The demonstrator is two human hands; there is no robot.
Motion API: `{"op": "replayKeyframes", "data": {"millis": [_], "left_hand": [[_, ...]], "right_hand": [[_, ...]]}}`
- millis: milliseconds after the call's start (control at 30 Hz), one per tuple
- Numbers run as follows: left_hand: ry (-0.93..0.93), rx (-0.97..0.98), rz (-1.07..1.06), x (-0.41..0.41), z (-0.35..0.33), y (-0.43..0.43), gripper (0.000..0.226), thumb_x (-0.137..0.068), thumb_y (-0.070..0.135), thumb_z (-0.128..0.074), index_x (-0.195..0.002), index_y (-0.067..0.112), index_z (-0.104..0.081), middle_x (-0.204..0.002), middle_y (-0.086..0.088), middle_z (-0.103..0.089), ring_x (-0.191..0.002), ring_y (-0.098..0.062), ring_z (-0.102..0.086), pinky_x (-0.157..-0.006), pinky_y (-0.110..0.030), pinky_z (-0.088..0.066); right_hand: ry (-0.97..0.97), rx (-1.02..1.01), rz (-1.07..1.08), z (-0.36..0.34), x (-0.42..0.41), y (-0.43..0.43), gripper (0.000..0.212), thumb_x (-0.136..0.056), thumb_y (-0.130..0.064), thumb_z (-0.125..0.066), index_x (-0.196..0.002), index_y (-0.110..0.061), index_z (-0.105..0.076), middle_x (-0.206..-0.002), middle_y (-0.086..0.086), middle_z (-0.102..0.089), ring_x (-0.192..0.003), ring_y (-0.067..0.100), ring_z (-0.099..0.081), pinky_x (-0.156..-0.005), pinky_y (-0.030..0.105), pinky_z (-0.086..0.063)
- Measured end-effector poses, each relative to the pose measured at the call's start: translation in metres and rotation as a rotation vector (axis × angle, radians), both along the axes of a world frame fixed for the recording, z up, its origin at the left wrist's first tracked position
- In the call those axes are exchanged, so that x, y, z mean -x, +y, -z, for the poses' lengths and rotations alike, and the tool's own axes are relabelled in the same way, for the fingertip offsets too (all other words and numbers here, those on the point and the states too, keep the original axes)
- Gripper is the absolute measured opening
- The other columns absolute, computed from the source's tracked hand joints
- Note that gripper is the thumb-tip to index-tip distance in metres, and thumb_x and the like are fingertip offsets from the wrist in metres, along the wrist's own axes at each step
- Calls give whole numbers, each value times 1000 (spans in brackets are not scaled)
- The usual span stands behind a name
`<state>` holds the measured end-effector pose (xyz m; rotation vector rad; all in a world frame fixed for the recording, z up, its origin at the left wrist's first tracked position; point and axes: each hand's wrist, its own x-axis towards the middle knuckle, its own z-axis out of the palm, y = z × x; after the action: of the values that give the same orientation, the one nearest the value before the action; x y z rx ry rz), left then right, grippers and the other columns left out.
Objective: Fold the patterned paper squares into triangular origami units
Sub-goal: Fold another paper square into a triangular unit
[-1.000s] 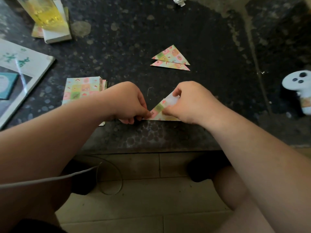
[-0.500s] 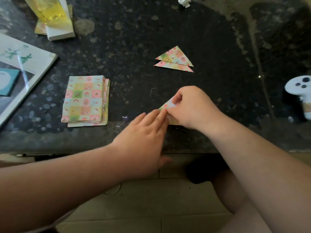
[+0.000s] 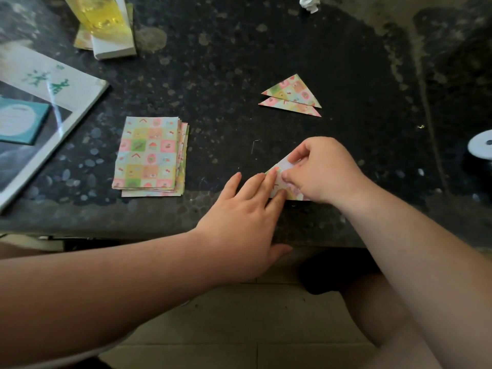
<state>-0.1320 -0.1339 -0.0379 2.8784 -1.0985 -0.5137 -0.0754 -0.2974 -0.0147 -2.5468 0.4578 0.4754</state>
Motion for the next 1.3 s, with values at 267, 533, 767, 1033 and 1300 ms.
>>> {"op": "replayKeyframes", "data": {"millis": [267, 533, 767, 1033, 1300], "left_hand": [[-8, 5, -1, 1, 0, 0, 92, -95, 75, -28, -162, 17, -6, -170, -11, 7, -155, -27, 8, -124, -57, 0], [2, 13, -10, 1, -3, -1, 92, -94, 75, -31, -162, 17, -7, -170, -11, 6, -156, -26, 7, -124, -58, 1], [30, 16, -27, -1, -4, -1, 103, -87, 84, -30, -162, 19, -3, -170, -8, 8, -155, -24, 10, -123, -59, 5], [20, 20, -40, -2, -11, -2, 108, -81, 88, -32, -161, 19, -12, -170, -8, 3, -155, -23, 4, -122, -60, 6], [6, -67, 125, 46, -16, -13, 94, -102, 60, -30, -155, -4, 13, -164, -29, 18, -152, -43, 20, -121, -57, 15]], "right_hand": [[5, -1, 0, -3, 0, 1, 24, -86, -27, -83, -94, -33, -61, -109, -2, -65, -102, 19, -64, -88, 36, -57], [-1, 17, -8, -2, 0, 0, 24, -86, -25, -82, -96, -32, -61, -113, 0, -65, -106, 20, -64, -88, 34, -56], [-81, 45, -154, -4, 10, 0, 22, -93, -23, -71, -111, -35, -66, -110, -4, -63, -104, 19, -63, -79, 30, -51], [108, 395, -537, -30, 40, 7, 65, -98, -27, -49, -156, -47, -28, -134, 3, -58, -123, 29, -56, -88, 38, -50], [233, 389, -584, -24, 43, 12, 79, -100, -27, -44, -164, -37, 2, -138, 6, -58, -120, 30, -58, -88, 40, -50]]}}
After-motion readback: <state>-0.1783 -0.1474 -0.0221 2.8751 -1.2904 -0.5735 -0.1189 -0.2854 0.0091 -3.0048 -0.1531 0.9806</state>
